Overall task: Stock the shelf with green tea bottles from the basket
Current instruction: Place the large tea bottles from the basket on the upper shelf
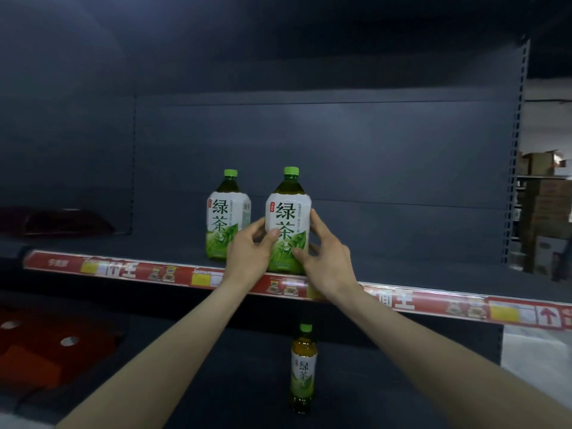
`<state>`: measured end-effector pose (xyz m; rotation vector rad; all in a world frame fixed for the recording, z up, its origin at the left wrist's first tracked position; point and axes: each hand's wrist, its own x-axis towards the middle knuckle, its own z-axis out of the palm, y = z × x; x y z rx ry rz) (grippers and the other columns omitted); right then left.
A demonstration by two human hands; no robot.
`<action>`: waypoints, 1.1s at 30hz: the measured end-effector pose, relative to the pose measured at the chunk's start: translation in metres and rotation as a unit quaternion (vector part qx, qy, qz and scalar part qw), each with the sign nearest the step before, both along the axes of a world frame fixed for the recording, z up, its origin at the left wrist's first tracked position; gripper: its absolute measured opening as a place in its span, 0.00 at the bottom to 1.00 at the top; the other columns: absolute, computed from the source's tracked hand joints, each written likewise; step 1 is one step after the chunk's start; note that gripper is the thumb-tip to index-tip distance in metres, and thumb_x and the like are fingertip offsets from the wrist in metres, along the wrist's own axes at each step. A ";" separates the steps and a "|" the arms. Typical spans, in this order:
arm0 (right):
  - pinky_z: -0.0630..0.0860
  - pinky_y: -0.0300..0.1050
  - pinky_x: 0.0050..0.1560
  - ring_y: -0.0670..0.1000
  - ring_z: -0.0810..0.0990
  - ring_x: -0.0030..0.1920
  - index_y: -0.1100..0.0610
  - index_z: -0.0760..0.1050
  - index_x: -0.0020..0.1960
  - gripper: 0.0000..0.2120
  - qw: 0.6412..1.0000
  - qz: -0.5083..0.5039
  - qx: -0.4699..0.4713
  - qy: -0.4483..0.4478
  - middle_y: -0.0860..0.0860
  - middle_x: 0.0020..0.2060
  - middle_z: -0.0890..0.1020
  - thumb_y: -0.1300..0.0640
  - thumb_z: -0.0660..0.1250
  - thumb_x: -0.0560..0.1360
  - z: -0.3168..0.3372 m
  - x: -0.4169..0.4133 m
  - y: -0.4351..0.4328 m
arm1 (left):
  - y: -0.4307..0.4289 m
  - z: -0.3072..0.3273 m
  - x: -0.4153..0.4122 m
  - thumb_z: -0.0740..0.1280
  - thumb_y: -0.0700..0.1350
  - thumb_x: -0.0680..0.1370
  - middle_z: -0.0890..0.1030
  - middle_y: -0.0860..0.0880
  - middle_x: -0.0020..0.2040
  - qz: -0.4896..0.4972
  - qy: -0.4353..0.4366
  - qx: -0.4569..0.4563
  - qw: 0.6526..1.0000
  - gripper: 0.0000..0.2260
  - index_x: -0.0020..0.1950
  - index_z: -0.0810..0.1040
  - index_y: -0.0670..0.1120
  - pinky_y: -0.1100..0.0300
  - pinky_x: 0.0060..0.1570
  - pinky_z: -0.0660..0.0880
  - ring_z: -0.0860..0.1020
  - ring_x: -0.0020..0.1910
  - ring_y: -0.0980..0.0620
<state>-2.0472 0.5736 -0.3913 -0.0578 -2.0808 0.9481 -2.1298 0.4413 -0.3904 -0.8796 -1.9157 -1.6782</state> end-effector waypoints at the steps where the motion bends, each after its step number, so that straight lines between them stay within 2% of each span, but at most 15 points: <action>1: 0.74 0.32 0.59 0.47 0.81 0.64 0.44 0.58 0.83 0.38 1.000 -0.006 0.007 -0.015 0.44 0.67 0.80 0.58 0.73 0.79 -0.002 0.000 -0.002 | -0.003 -0.002 0.003 0.71 0.47 0.82 0.83 0.55 0.58 0.026 -0.014 -0.018 0.999 0.18 0.72 0.78 0.49 0.61 0.57 0.74 0.79 0.50 0.64; 3: 0.73 0.37 0.58 0.50 0.81 0.64 0.46 0.61 0.81 0.34 0.999 -0.014 0.008 -0.041 0.46 0.67 0.81 0.57 0.71 0.79 -0.008 0.000 -0.007 | -0.011 -0.009 0.010 0.72 0.43 0.80 0.83 0.54 0.59 0.051 -0.028 -0.056 0.997 0.20 0.73 0.77 0.48 0.63 0.54 0.70 0.77 0.44 0.67; 5: 0.73 0.37 0.56 0.51 0.82 0.62 0.45 0.62 0.79 0.32 0.999 -0.014 0.016 -0.046 0.46 0.64 0.82 0.57 0.69 0.79 -0.013 -0.003 -0.012 | -0.018 -0.016 0.015 0.71 0.41 0.80 0.82 0.55 0.59 0.043 -0.029 -0.087 0.995 0.19 0.72 0.78 0.49 0.64 0.54 0.70 0.79 0.48 0.62; 7: 0.73 0.38 0.55 0.52 0.82 0.60 0.44 0.65 0.77 0.30 0.998 -0.020 0.026 -0.046 0.46 0.62 0.83 0.58 0.68 0.78 -0.013 -0.010 -0.014 | -0.022 -0.022 0.014 0.70 0.42 0.79 0.82 0.58 0.56 0.027 -0.020 -0.114 0.993 0.16 0.67 0.81 0.53 0.66 0.49 0.71 0.80 0.53 0.59; 9: 0.75 0.40 0.56 0.52 0.82 0.59 0.43 0.66 0.76 0.29 0.997 -0.022 0.036 -0.058 0.46 0.60 0.84 0.57 0.68 0.78 -0.010 -0.017 -0.015 | -0.025 -0.023 0.010 0.70 0.41 0.79 0.83 0.57 0.54 0.031 -0.013 -0.139 0.990 0.15 0.63 0.82 0.55 0.72 0.44 0.70 0.79 0.51 0.60; 10: 0.75 0.41 0.57 0.53 0.82 0.59 0.43 0.66 0.76 0.29 0.997 -0.021 0.042 -0.067 0.46 0.60 0.84 0.57 0.68 0.77 -0.009 -0.021 -0.016 | -0.026 -0.023 0.007 0.70 0.41 0.78 0.83 0.55 0.53 0.034 -0.015 -0.147 0.988 0.15 0.63 0.81 0.55 0.71 0.43 0.70 0.80 0.50 0.59; 13: 0.76 0.42 0.59 0.53 0.83 0.59 0.43 0.66 0.76 0.28 0.994 -0.019 0.062 -0.093 0.48 0.57 0.85 0.54 0.68 0.78 -0.007 -0.030 -0.018 | -0.026 -0.021 -0.003 0.70 0.43 0.76 0.82 0.46 0.50 0.046 -0.029 -0.163 0.985 0.19 0.67 0.80 0.54 0.60 0.49 0.74 0.81 0.49 0.50; 16: 0.77 0.44 0.59 0.56 0.81 0.58 0.42 0.65 0.75 0.28 0.991 -0.019 0.065 -0.119 0.50 0.56 0.85 0.51 0.67 0.77 -0.003 -0.041 -0.020 | -0.026 -0.019 -0.013 0.70 0.46 0.75 0.83 0.46 0.53 0.061 -0.040 -0.167 0.983 0.20 0.67 0.81 0.54 0.54 0.58 0.77 0.81 0.55 0.45; 19: 0.78 0.50 0.61 0.58 0.80 0.58 0.41 0.65 0.74 0.28 0.989 -0.018 0.059 -0.132 0.51 0.55 0.84 0.47 0.67 0.75 -0.002 -0.051 -0.022 | -0.028 -0.014 -0.017 0.70 0.44 0.78 0.81 0.53 0.55 0.058 -0.060 -0.160 0.984 0.13 0.62 0.83 0.50 0.62 0.54 0.72 0.78 0.55 0.51; 23: 0.78 0.54 0.62 0.59 0.80 0.59 0.40 0.64 0.73 0.29 0.988 -0.022 0.066 -0.140 0.51 0.56 0.84 0.45 0.66 0.74 -0.001 -0.059 -0.024 | -0.028 -0.014 -0.023 0.70 0.44 0.78 0.83 0.51 0.53 0.061 -0.058 -0.154 0.984 0.08 0.56 0.84 0.48 0.63 0.48 0.70 0.78 0.51 0.52; 26: 0.78 0.56 0.63 0.60 0.80 0.59 0.40 0.64 0.72 0.29 0.988 -0.021 0.065 -0.140 0.52 0.56 0.84 0.43 0.65 0.72 -0.002 -0.062 -0.024 | -0.028 -0.013 -0.026 0.70 0.44 0.78 0.84 0.50 0.53 0.064 -0.059 -0.153 0.984 0.08 0.56 0.85 0.47 0.62 0.41 0.70 0.76 0.47 0.55; 31: 0.78 0.54 0.62 0.58 0.80 0.57 0.41 0.63 0.73 0.27 0.986 -0.019 0.074 -0.147 0.51 0.56 0.84 0.46 0.66 0.75 -0.002 -0.061 -0.021 | -0.030 -0.012 -0.021 0.70 0.44 0.79 0.82 0.53 0.50 0.053 -0.067 -0.148 0.985 0.10 0.59 0.84 0.48 0.67 0.38 0.68 0.74 0.42 0.61; 33: 0.77 0.50 0.61 0.56 0.79 0.56 0.42 0.63 0.74 0.26 0.986 -0.009 0.068 -0.149 0.52 0.57 0.84 0.48 0.66 0.77 -0.001 -0.060 -0.021 | -0.031 -0.010 -0.015 0.69 0.44 0.80 0.81 0.55 0.48 0.046 -0.078 -0.145 0.985 0.08 0.58 0.84 0.49 0.67 0.38 0.68 0.76 0.45 0.59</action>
